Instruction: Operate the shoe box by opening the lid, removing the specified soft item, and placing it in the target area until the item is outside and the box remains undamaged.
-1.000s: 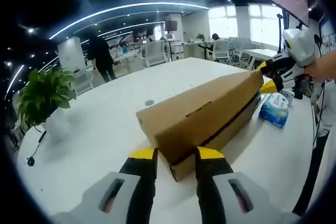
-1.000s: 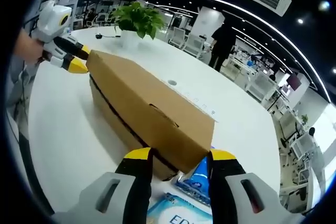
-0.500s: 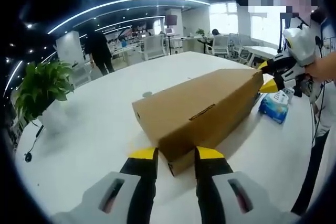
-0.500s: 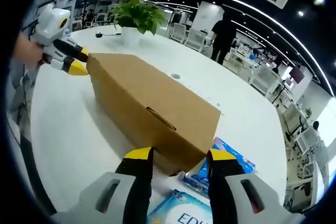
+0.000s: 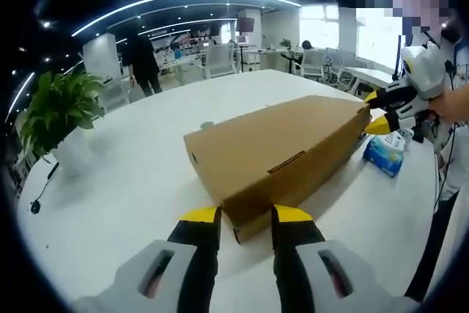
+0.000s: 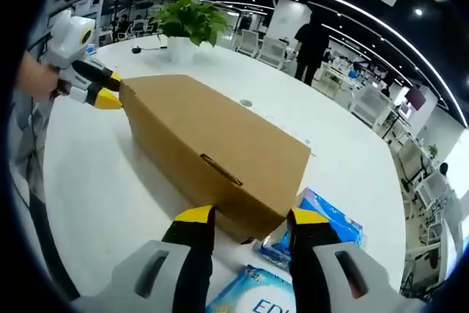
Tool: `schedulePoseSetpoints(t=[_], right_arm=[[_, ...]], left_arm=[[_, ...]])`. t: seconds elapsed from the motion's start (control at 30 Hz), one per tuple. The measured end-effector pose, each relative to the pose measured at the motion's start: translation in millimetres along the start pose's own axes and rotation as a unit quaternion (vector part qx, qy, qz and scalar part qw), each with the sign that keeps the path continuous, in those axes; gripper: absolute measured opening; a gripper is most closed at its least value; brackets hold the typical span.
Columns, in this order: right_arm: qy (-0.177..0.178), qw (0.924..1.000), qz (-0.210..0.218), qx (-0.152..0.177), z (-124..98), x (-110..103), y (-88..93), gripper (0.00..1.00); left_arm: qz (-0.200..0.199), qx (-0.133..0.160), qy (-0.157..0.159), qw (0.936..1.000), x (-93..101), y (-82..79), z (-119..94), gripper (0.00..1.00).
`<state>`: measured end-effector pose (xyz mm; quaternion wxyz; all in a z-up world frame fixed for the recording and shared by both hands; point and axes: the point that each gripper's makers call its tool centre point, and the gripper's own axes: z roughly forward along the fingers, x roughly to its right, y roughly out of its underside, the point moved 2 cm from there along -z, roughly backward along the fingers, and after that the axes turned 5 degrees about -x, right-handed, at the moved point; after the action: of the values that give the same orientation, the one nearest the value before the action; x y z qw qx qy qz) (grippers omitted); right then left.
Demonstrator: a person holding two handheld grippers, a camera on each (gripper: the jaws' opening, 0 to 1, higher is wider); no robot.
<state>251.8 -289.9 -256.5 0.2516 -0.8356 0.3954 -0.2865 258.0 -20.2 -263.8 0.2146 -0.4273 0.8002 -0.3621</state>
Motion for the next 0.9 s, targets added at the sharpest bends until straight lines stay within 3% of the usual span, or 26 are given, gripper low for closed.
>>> schedulePoseSetpoints(t=[0.33, 0.9], right_arm=[[-0.004, 0.9998, 0.018, -0.003, 4.2, -1.6, 4.1, 0.36], [-0.01, 0.999, 0.044, -0.003, 7.1, -2.3, 7.8, 0.36]], left_arm=[[-0.033, -0.012, 0.005, 0.9994, -1.1, 3.7, 5.6, 0.28], [-0.04, -0.013, 0.013, 0.999, 0.5, 7.3, 7.1, 0.29]])
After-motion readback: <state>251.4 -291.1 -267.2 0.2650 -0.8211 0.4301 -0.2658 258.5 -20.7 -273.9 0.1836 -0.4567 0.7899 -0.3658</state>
